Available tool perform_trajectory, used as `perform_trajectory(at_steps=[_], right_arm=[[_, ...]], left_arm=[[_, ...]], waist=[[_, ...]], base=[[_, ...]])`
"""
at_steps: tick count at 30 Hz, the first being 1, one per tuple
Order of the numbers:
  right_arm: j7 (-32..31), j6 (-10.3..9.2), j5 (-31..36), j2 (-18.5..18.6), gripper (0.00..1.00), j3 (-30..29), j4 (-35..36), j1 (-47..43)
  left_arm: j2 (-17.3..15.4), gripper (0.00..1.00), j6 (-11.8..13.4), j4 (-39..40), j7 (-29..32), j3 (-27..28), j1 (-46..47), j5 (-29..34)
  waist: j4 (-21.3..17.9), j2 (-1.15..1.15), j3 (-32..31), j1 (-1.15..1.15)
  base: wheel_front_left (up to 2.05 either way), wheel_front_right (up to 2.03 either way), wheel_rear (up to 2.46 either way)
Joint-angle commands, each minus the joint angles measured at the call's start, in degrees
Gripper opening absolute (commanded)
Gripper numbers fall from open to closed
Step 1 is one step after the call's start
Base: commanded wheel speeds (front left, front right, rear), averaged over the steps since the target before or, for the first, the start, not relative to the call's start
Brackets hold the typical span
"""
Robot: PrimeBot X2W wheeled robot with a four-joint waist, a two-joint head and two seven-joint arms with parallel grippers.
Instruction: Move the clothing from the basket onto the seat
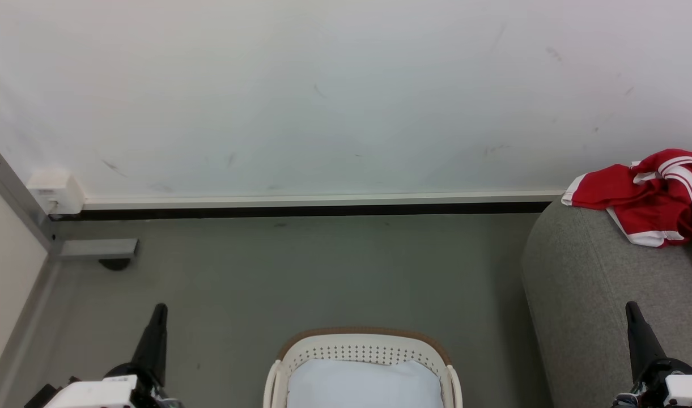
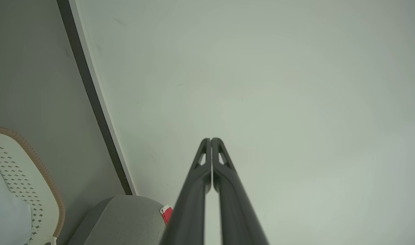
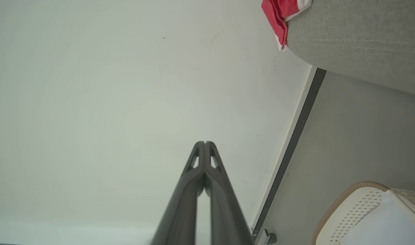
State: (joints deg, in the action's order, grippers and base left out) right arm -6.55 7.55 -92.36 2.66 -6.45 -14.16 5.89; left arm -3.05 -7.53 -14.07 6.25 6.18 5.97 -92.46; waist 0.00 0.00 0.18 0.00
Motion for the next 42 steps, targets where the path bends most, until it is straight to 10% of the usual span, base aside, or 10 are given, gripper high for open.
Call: perform_trajectory(at_steps=[1,42], right_arm=[[-0.2,-0.12,-0.1,0.4,0.00,-0.2,0.2,0.7],[-0.2,-0.12,-0.1,0.4,0.00,-0.2,0.2,0.7]], left_arm=[[-0.1,0.00,-0.1,-0.1,0.2,0.2,0.5,-0.5],[0.0,0.00,-0.1,-0.1,0.3,0.4,0.6,-0.2]], waist=[[0.0,0.00,0.0,0.00],[0.0,0.00,0.0,0.00]], base=[[0.00,0.00,0.00],[0.00,0.00,0.00]])
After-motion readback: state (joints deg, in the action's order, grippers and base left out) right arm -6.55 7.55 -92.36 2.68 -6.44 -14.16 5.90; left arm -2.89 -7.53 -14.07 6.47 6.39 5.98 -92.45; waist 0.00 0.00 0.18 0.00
